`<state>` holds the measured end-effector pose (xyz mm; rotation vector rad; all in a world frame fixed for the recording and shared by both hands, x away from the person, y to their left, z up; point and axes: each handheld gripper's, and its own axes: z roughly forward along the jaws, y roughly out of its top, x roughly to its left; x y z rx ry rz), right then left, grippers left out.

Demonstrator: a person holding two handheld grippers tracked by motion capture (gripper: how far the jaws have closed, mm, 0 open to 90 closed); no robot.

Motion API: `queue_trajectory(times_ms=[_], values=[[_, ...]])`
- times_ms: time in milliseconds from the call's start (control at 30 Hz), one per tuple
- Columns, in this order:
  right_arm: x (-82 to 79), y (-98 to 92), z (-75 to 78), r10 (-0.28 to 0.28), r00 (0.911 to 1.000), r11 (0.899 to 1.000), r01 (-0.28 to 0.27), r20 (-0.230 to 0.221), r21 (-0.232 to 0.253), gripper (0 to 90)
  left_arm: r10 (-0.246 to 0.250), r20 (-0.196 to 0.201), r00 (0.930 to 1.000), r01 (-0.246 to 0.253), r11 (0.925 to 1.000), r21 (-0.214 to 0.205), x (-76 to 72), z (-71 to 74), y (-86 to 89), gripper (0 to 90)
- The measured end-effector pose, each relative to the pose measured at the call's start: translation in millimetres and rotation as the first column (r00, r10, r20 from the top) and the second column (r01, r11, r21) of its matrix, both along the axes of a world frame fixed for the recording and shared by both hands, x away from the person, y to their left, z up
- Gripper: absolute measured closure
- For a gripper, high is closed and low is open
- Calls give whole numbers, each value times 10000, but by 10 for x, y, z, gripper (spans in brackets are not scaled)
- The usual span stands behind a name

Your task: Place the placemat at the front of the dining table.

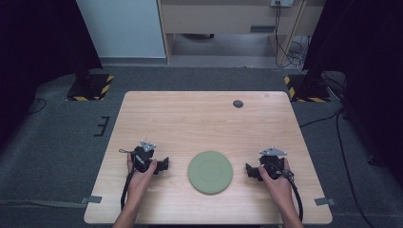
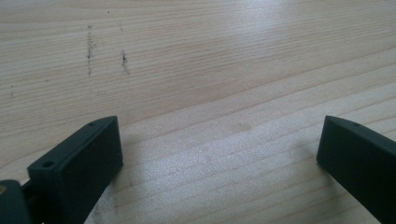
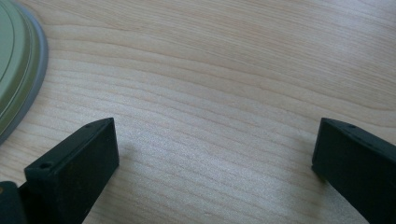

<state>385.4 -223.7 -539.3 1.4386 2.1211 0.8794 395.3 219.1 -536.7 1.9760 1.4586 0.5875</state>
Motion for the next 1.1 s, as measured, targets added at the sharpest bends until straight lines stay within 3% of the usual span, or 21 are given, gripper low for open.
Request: queue_trajectory(times_ms=[133,200,267,367,433,567,667,867,1100], values=[[-2,5,1,157,9999,9999,-157,5,21,11,-96,15,10000,95,10000,25,-3,0,7,0],[-14,7,4,241,9997,9997,-242,46,45,34,-512,-66,9987,512,9987,16,-15,14,28,0],[-31,11,11,360,9993,9993,-360,47,131,40,-611,-27,9981,610,9979,-228,-32,34,36,25],[-86,41,54,655,9974,9978,-658,302,82,40,-862,285,9959,869,9960,-218,-97,88,25,21],[-131,62,85,807,9960,9967,-811,397,97,41,-1043,479,9934,1067,9931,-488,-155,102,18,19],[-215,97,118,1097,9924,9940,-1096,561,-47,41,-1072,423,9933,1112,9876,-1103,-233,79,38,26],[-246,118,129,1247,9902,9922,-1240,635,-149,41,-1169,463,9921,1211,9873,-1031,-246,88,26,27],[-275,177,155,1489,9862,9888,-1477,725,-209,38,-1682,618,9838,1712,9842,-458,-286,92,-106,28],[-318,272,169,1967,9783,9802,-1945,651,-375,36,-2089,692,9755,2113,9770,-290,-321,101,-228,28]])
